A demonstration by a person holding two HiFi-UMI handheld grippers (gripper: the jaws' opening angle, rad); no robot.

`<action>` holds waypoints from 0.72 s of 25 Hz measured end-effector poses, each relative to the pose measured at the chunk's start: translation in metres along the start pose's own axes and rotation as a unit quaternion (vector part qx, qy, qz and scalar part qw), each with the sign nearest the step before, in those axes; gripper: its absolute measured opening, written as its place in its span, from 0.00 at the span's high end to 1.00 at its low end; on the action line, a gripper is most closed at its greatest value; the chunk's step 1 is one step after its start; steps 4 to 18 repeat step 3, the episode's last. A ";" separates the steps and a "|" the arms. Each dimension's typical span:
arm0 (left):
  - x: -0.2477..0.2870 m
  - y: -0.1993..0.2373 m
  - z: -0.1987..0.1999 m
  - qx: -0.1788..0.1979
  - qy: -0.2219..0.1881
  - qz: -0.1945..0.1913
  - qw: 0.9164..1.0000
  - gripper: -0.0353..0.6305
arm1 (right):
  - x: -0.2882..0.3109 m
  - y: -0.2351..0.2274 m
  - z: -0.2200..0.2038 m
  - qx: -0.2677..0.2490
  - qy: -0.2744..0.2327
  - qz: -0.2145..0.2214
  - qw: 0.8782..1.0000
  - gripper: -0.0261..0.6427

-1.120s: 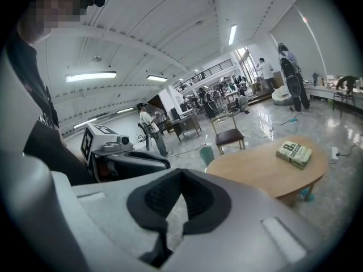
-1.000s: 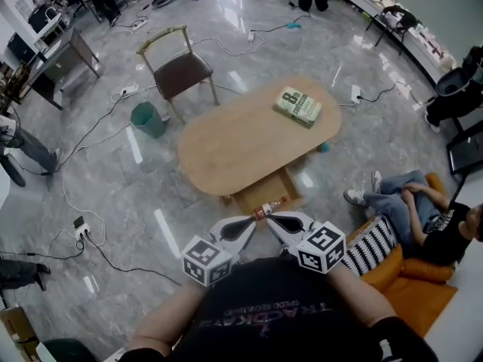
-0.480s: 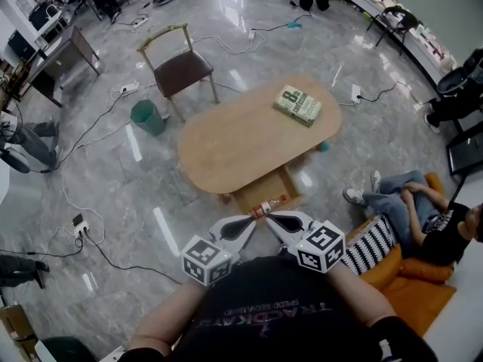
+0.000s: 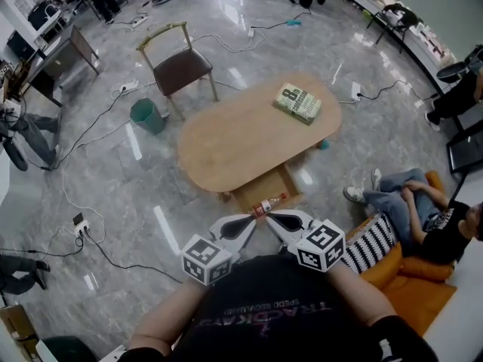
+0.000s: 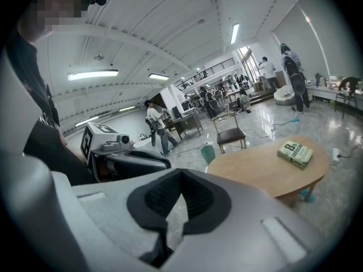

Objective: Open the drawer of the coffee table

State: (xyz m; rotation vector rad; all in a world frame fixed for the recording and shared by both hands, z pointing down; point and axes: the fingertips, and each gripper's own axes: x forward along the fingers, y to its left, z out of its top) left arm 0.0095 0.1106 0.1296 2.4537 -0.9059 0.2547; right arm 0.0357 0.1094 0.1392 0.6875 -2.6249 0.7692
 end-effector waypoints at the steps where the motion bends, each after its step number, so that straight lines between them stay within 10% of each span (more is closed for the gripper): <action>1: -0.001 0.000 -0.001 -0.001 0.000 0.000 1.000 0.94 | 0.000 0.000 0.000 0.000 0.000 0.000 1.000 0.96; 18: -0.002 0.000 -0.003 -0.004 0.001 -0.001 1.000 0.94 | 0.001 0.001 -0.001 -0.001 0.000 0.000 1.000 0.96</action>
